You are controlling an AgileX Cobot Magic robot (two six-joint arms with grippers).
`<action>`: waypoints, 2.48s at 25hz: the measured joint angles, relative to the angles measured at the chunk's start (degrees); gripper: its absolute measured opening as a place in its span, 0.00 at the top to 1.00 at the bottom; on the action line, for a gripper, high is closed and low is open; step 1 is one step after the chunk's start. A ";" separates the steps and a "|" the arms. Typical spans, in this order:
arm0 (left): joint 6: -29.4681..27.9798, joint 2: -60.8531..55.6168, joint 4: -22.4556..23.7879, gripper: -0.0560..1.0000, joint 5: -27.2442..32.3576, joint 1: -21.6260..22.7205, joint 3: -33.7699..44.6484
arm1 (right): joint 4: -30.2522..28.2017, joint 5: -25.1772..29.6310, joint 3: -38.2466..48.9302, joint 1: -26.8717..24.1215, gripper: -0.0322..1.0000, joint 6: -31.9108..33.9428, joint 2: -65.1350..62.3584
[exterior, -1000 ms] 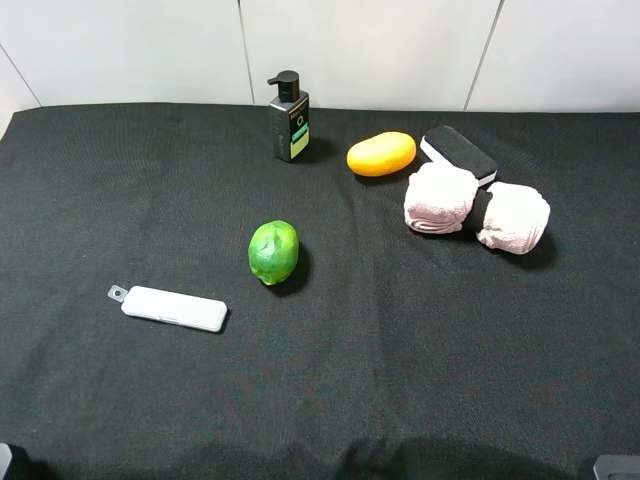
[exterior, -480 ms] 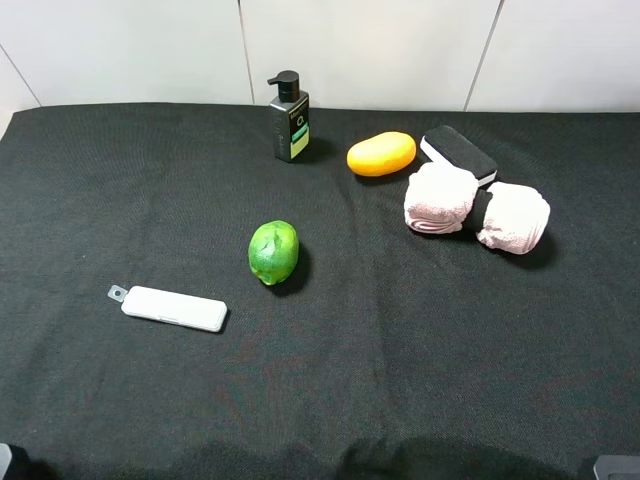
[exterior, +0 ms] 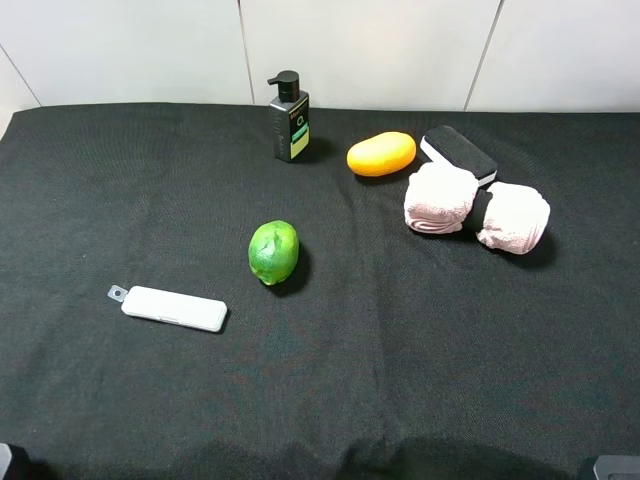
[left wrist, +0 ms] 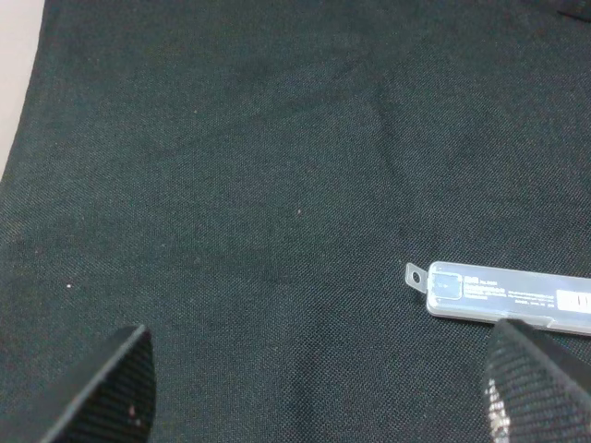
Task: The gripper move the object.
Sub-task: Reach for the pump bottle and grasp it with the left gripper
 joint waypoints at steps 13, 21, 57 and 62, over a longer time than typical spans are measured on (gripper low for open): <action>0.00 0.00 0.00 0.22 0.00 0.00 0.00 | 0.00 0.00 0.00 0.00 0.30 0.00 0.00; 0.00 2.32 -2.38 0.22 -0.57 0.00 -0.88 | 0.00 0.00 0.00 0.00 0.30 0.00 0.00; 9.07 72.38 -7.12 0.22 -21.95 -10.59 -24.24 | 0.00 0.00 0.00 0.00 0.30 0.00 0.00; 8.86 80.75 -6.02 0.22 -19.26 -15.75 -33.62 | 0.00 0.00 0.00 0.00 0.30 0.00 0.00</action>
